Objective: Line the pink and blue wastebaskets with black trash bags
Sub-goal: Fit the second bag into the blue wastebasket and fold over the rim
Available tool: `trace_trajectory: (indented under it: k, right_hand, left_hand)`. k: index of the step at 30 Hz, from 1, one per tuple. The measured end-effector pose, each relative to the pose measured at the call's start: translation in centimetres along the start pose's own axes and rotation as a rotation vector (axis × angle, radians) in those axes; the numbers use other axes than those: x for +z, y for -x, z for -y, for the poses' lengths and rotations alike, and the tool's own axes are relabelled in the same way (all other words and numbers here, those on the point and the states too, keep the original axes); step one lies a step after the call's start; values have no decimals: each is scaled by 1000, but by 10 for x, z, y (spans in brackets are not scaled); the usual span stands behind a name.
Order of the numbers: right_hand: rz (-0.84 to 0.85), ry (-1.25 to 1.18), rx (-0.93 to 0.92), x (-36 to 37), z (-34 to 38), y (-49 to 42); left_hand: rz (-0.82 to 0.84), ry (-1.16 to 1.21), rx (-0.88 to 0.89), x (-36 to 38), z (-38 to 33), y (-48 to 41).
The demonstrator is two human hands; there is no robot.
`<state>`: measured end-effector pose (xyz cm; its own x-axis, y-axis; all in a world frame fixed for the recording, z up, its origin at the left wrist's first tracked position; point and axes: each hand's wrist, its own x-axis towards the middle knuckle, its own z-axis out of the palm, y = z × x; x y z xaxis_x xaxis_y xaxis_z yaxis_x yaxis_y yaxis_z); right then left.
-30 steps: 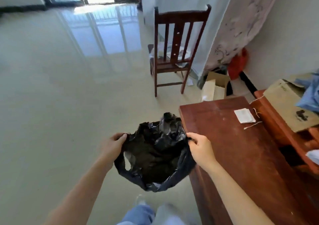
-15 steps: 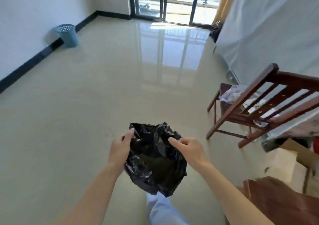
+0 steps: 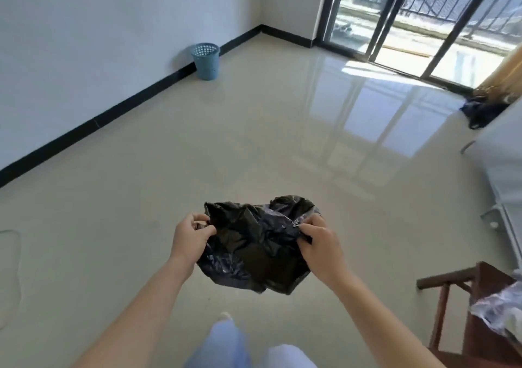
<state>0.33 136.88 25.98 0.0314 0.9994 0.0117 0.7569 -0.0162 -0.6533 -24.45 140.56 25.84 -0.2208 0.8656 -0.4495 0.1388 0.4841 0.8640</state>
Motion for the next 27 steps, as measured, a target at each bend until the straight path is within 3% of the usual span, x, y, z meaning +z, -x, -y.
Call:
trace_trajectory:
  k: [6,13,17,27]
  right_hand:
    - [-5,-18,-78,41,3,-186]
    - [58,-49,-110,67,45,-399]
    - [34,-12,-112,65,52,-500]
    - [36,173,-197,86,44,-803]
  left_hand:
    - [-56,-52,33,11,-50,-161]
    - [-112,-286,240,6,-159,-347]
    - [-111,-298,316,13,-220,-427]
    - [-93,-265,317,64,-338,-693]
